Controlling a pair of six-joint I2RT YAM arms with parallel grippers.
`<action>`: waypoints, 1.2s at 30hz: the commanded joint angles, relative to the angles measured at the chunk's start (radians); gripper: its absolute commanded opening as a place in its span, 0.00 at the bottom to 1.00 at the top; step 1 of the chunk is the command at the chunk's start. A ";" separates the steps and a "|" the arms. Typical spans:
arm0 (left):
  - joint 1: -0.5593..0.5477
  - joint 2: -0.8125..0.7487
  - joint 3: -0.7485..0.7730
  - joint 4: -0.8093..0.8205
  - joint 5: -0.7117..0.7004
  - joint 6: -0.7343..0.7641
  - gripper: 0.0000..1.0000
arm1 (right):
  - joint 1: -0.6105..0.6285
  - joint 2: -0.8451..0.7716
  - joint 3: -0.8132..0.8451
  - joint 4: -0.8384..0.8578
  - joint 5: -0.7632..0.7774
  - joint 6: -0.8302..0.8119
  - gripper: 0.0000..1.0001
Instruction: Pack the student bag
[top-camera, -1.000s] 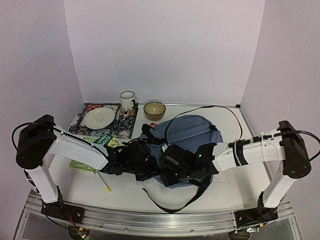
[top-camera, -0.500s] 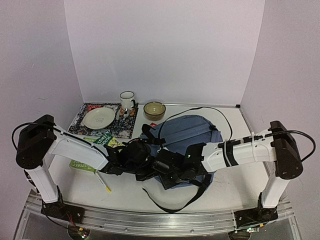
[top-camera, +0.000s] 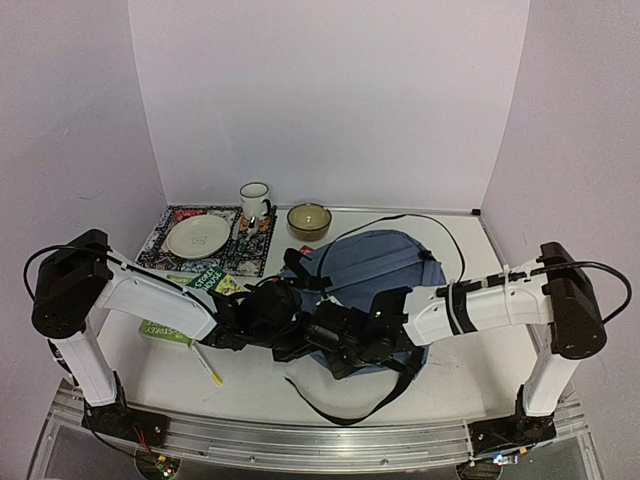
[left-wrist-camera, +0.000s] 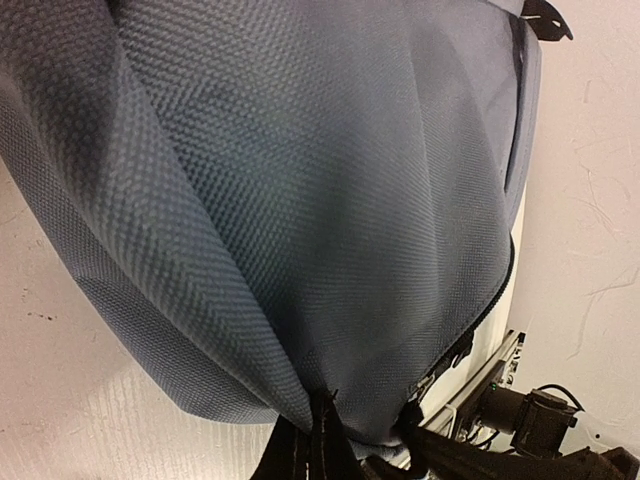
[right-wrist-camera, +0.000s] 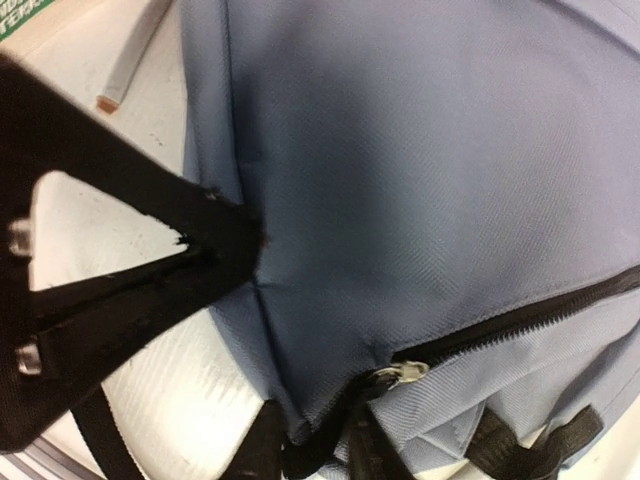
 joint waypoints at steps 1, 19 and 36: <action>-0.002 -0.051 0.013 0.034 -0.002 -0.001 0.00 | -0.001 -0.023 0.010 -0.112 0.055 -0.001 0.06; 0.003 -0.025 -0.030 0.026 -0.022 0.025 0.00 | -0.096 -0.140 -0.032 -0.108 -0.087 -0.077 0.02; 0.003 -0.060 -0.083 0.021 -0.035 0.023 0.00 | -0.243 -0.183 -0.129 -0.076 -0.019 -0.107 0.00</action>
